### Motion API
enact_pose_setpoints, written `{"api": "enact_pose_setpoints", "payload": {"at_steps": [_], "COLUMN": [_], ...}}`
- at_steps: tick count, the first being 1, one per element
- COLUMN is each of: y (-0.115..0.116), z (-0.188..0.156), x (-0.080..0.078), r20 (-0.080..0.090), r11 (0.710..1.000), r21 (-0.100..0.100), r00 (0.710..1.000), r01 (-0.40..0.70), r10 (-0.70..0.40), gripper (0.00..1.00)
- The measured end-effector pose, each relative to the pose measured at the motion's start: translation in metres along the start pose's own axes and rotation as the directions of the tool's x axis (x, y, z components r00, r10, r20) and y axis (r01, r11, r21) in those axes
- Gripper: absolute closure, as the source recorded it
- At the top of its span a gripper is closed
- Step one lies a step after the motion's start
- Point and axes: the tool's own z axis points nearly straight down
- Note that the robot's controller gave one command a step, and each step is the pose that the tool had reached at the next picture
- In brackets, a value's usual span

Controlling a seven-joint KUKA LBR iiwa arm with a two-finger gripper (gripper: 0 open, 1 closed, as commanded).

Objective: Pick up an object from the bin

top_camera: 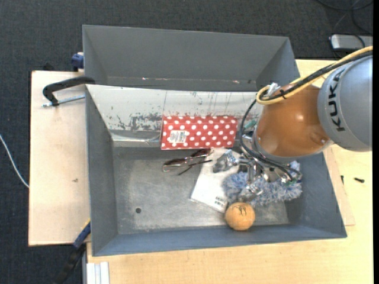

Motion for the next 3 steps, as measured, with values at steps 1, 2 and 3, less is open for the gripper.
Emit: {"api": "enact_pose_setpoints", "payload": {"at_steps": [1,2,3], "y": [-0.035,-0.054,-0.033], "z": [0.014,0.001,0.02], "x": [0.031,0.036,0.022], "r20": [-0.036,-0.041,-0.028], "r11": [0.997,0.999,0.914], "r21": [-0.019,-0.016,-0.026], "r00": [0.996,0.999,0.914], "r01": [0.081,0.033,0.404], "r10": [-0.082,-0.034,-0.404], "gripper": [0.0,0.0,1.0]}}
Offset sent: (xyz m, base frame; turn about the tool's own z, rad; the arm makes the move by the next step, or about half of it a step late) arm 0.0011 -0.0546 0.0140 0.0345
